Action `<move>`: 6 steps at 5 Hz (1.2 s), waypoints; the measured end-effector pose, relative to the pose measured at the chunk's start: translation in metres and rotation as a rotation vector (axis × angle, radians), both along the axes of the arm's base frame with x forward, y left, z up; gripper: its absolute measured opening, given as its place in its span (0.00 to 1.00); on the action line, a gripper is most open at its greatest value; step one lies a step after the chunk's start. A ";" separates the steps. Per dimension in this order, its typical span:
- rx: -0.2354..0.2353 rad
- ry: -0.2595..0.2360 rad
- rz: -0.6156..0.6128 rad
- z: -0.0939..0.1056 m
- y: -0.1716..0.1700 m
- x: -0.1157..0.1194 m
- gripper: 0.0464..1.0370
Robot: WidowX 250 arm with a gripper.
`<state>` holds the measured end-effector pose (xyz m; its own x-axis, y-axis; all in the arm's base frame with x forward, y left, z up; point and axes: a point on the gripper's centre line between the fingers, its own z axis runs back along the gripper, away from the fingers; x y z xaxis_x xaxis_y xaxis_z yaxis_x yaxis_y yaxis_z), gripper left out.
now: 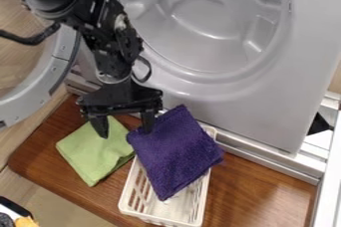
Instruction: Picked up the violet cloth from the container and drop it inside
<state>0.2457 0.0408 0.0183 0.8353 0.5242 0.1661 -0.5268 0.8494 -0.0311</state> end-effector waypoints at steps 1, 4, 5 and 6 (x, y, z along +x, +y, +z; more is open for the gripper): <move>-0.012 0.007 -0.048 -0.011 -0.004 -0.007 0.96; -0.023 0.026 -0.100 -0.056 -0.016 0.001 0.81; -0.002 0.029 -0.132 -0.055 -0.022 0.004 0.51; -0.004 0.042 -0.136 -0.055 -0.026 0.003 0.34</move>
<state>0.2492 0.0152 -0.0364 0.9049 0.4062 0.1272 -0.4077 0.9130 -0.0152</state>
